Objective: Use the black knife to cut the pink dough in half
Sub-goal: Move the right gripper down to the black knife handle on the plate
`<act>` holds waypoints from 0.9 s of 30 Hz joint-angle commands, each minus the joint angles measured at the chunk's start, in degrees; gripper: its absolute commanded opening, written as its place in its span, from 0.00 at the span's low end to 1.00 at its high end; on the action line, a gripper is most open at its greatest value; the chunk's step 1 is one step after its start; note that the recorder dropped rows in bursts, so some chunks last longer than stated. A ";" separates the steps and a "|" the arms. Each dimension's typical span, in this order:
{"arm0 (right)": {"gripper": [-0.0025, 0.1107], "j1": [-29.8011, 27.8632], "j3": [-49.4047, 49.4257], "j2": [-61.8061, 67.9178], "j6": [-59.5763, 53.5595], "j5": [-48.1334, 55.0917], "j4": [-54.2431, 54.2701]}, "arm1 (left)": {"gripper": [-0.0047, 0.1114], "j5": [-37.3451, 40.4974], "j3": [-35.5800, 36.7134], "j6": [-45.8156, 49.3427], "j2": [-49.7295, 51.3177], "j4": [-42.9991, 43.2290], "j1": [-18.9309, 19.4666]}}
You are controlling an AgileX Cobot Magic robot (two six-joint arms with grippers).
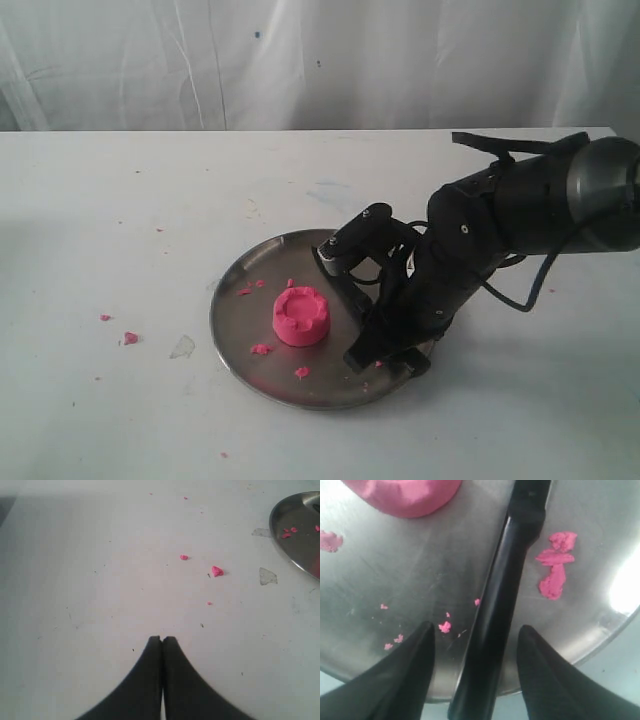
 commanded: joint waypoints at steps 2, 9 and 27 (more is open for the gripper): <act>0.44 -0.03 -0.18 1.05 -0.25 -0.46 0.29 | 0.04 0.31 0.19 0.00 -0.28 -0.03 0.01; 0.37 -0.03 -0.18 2.23 -0.25 -0.46 0.29 | 0.04 0.31 0.19 0.00 -0.28 -0.03 0.01; 0.02 -0.03 -2.72 -5.54 5.42 19.87 -2.05 | 0.04 0.31 0.19 0.00 -0.28 -0.03 0.01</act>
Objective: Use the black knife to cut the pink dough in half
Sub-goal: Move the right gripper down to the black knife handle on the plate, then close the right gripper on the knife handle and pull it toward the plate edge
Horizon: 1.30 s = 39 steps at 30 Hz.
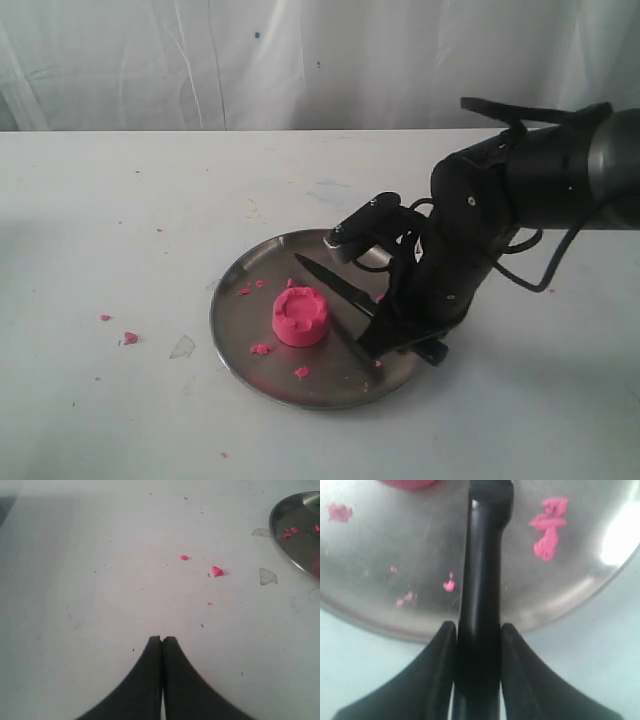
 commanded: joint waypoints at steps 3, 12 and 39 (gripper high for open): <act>0.02 -0.03 2.37 -2.52 1.92 9.28 -0.84 | 0.04 0.31 0.19 0.00 -0.28 -0.03 0.01; 0.21 -0.03 5.88 -2.29 1.79 2.88 -1.49 | 0.04 0.31 0.19 0.00 -0.28 -0.03 0.01; 0.46 17.99 10.58 -12.61 25.27 8.85 -30.17 | 0.04 0.31 0.19 0.00 -0.28 -0.03 0.01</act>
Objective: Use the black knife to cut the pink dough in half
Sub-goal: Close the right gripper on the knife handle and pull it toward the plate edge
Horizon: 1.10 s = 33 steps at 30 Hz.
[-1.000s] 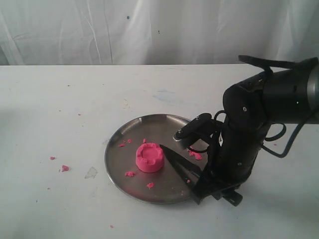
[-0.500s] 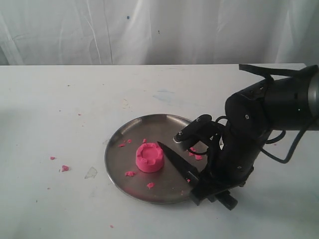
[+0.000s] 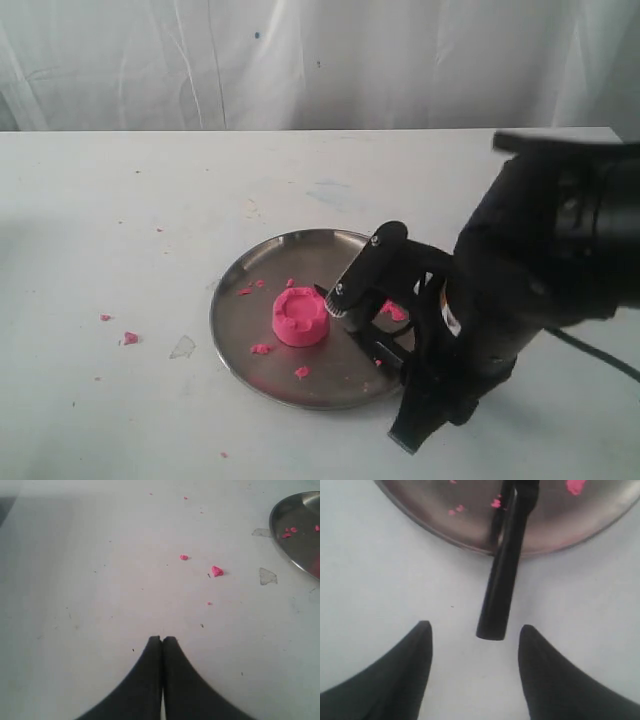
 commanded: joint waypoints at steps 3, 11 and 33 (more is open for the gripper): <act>0.46 11.16 2.28 6.17 14.82 0.68 -20.62 | 0.04 0.31 0.19 0.00 -0.28 -0.03 0.01; 0.46 11.79 2.28 16.84 23.67 3.43 -28.13 | 0.04 0.31 0.19 0.00 -0.28 -0.03 0.01; 0.02 11.79 2.28 20.06 35.87 12.82 -39.81 | 0.04 0.31 0.19 0.00 -0.28 -0.03 0.01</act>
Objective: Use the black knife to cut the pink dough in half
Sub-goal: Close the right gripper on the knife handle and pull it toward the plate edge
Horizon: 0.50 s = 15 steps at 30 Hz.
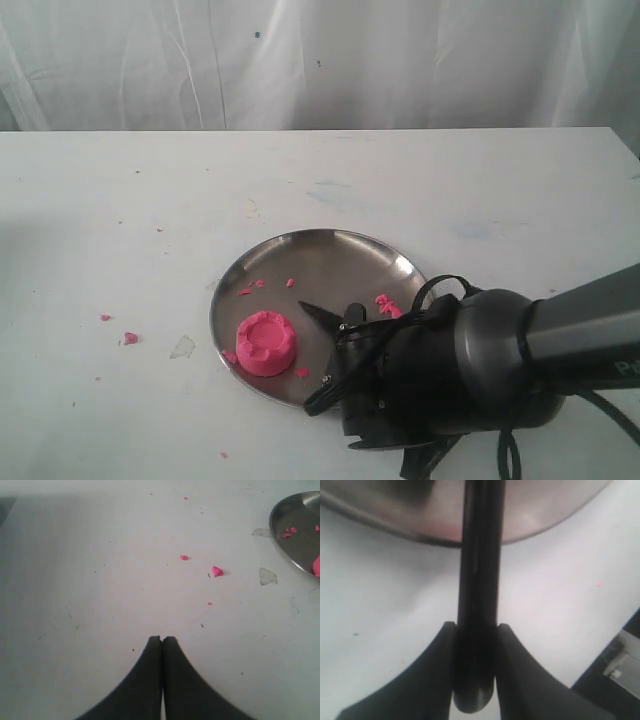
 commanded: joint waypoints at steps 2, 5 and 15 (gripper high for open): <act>0.02 -0.27 0.24 -0.96 5.10 6.26 -7.07 | 0.04 0.31 0.19 0.00 -0.28 -0.03 0.01; 0.02 -1.99 0.24 -2.68 5.10 6.14 -6.65 | 0.04 0.31 0.19 0.00 -0.28 -0.03 0.01; 0.02 -19.19 0.24 -20.32 -19.27 -14.03 25.45 | 0.04 0.31 0.19 0.00 -0.28 -0.03 0.01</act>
